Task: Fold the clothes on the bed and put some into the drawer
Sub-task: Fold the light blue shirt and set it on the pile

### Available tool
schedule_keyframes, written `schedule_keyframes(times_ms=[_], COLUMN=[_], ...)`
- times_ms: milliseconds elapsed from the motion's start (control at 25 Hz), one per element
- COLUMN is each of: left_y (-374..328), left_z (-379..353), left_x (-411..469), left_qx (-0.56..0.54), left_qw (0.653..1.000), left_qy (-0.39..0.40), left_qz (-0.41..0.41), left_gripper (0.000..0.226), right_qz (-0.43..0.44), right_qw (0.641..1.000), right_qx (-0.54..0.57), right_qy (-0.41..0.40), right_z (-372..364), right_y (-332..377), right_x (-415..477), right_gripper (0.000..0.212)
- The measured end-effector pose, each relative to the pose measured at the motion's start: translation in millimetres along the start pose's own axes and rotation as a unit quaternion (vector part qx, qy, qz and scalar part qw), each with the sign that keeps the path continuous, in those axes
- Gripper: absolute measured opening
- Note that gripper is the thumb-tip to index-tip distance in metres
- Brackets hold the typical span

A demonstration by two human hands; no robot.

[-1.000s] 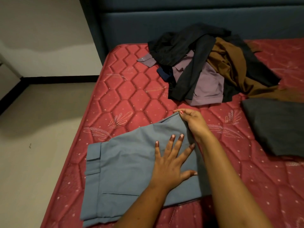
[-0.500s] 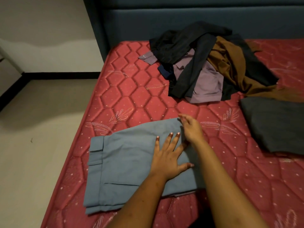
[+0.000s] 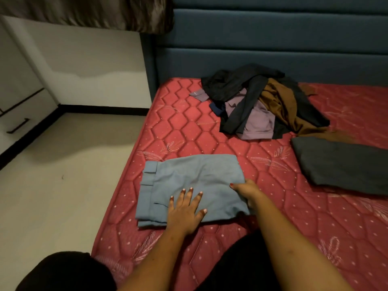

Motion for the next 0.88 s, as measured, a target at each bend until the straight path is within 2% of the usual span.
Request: schedule_keyframes(times_ms=[120, 200, 240, 320, 360, 400, 440, 480, 600, 680, 720, 760, 800, 880], left_y=[17.2, 40.0, 50.3, 60.2, 61.3, 62.3, 65.7, 69.7, 86.8, 111.7, 127.2, 142.1, 157.4, 188.9], left_z=[-0.3, 1.4, 1.6, 16.7, 29.8, 38.4, 48.1, 61.4, 106.9, 134.9, 145.6, 154.7, 160.7, 142.9], left_x=[-47.6, -80.4, -91.4, -89.2, -79.7, -64.4, -47.2, -31.8, -2.3, 8.4, 10.6, 8.5, 2.2, -9.3], left_qx=[0.028, 0.018, 0.007, 0.029, 0.075, 0.118, 0.148, 0.179, 0.267, 0.284, 0.268, 0.218, 0.131, -0.092], left_qw=[0.997, 0.984, 0.978, 0.977, 0.978, 0.979, 0.979, 0.976, 0.957, 0.947, 0.947, 0.951, 0.953, 0.933], left_qy=[-0.055, -0.099, -0.094, -0.123, -0.126, -0.102, -0.070, -0.050, -0.037, -0.072, -0.084, -0.105, -0.136, -0.171], left_qz=[0.055, 0.147, 0.185, 0.170, 0.148, 0.129, 0.120, 0.114, 0.107, 0.129, 0.158, 0.195, 0.239, 0.304], left_gripper=[0.082, 0.095, 0.099, 0.099, 0.084, 0.064, 0.048, 0.040, 0.036, 0.038, 0.041, 0.045, 0.049, 0.056], right_qz=[0.012, 0.000, -0.007, -0.017, -0.008, 0.017, 0.033, 0.031, -0.036, -0.036, -0.046, -0.057, -0.060, -0.028], right_qw=[0.996, 0.987, 0.985, 0.979, 0.962, 0.917, 0.857, 0.797, 0.677, 0.637, 0.643, 0.668, 0.700, 0.754], right_qx=[-0.010, -0.064, -0.082, -0.142, -0.231, -0.370, -0.497, -0.593, -0.735, -0.764, -0.750, -0.712, -0.661, -0.564], right_qy=[-0.090, -0.150, -0.152, -0.147, -0.145, -0.144, -0.133, -0.111, 0.003, 0.095, 0.149, 0.209, 0.264, 0.337], right_z=[0.9, 4.4, 5.1, 6.6, 2.4, -6.0, -15.7, -26.9, -66.9, -113.5, -140.3, -168.3, -197.3, -243.5], right_y=[-2.0, -11.5, -15.7, -19.0, -15.4, -11.3, -8.2, -7.5, -19.4, -29.4, -39.3, -50.5, -58.9, -59.8], right_x=[-14.5, -19.6, -22.5, -31.0, -38.5, -46.0, -52.9, -59.3, -86.4, -107.9, -119.9, -134.2, -149.0, -168.3], right_gripper=[0.041, 0.049, 0.056, 0.074, 0.077, 0.076, 0.073, 0.068, 0.050, 0.032, 0.026, 0.028, 0.029, 0.019])
Point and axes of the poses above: each hand's wrist, its own x-axis towards the middle knuckle, its own z-axis out of the back of the hand, y = z × x, the point moved 8 cm from there along x, towards the middle knuckle, and after that the axes turned 12 degrees about -z, right-handed, at the moved point
